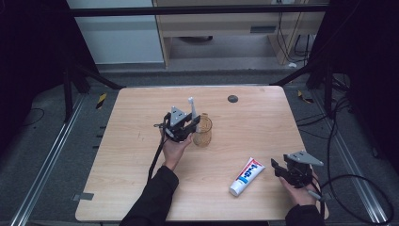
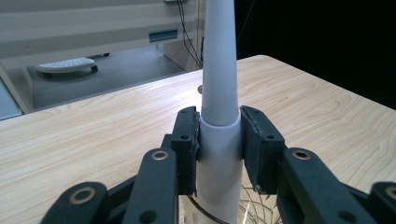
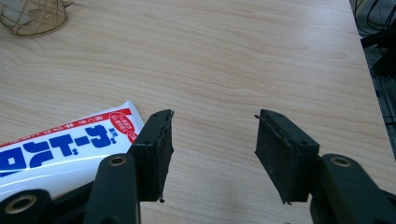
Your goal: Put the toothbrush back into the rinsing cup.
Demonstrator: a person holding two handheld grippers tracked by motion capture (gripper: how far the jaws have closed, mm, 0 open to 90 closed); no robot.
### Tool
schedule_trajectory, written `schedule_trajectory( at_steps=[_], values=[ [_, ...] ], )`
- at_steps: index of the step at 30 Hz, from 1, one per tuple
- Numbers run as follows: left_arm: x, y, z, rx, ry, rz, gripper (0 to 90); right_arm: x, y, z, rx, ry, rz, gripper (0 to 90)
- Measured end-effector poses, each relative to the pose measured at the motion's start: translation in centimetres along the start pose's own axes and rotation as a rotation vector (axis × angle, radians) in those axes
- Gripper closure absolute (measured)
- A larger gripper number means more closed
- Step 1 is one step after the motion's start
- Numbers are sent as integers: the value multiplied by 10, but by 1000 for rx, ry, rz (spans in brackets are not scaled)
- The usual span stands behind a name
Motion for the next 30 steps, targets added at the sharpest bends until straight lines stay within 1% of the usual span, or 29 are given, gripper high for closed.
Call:
schedule_trajectory(
  at_steps=[5,11,15,17,20,22,25,28,30],
  values=[
    [-1,2,-2,-11,-11,-1,625,0,0,0,-2,2,1,456],
    [-1,2,-3,-11,-4,6,570,0,0,0,-4,2,-2,453],
    [-2,3,-5,-11,4,19,534,0,0,0,-3,2,0,449],
    [-2,3,-6,-10,3,10,505,1,1,0,-2,2,0,446],
    [-4,2,-8,-2,-4,12,468,0,1,0,-6,0,-6,441],
    [-4,3,-11,-3,-9,19,445,0,1,0,-8,-1,-4,437],
    [-4,5,-17,-5,-18,13,415,1,2,-1,-8,0,0,433],
    [-5,8,-25,-13,-20,30,390,1,2,-1,-12,2,1,427],
    [-5,11,-30,-22,-28,24,376,2,3,-2,-16,4,2,422]
  ],
)
Point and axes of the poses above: each handheld gripper's, and its own axes: z roughly forward along the jaws, y roughly out of its top, x roughly to its left, the point moved 3 cm from there along z, roughly forward along the jaws, and after that the axes turned 14 degrees about -x, right-handed, at the moved point
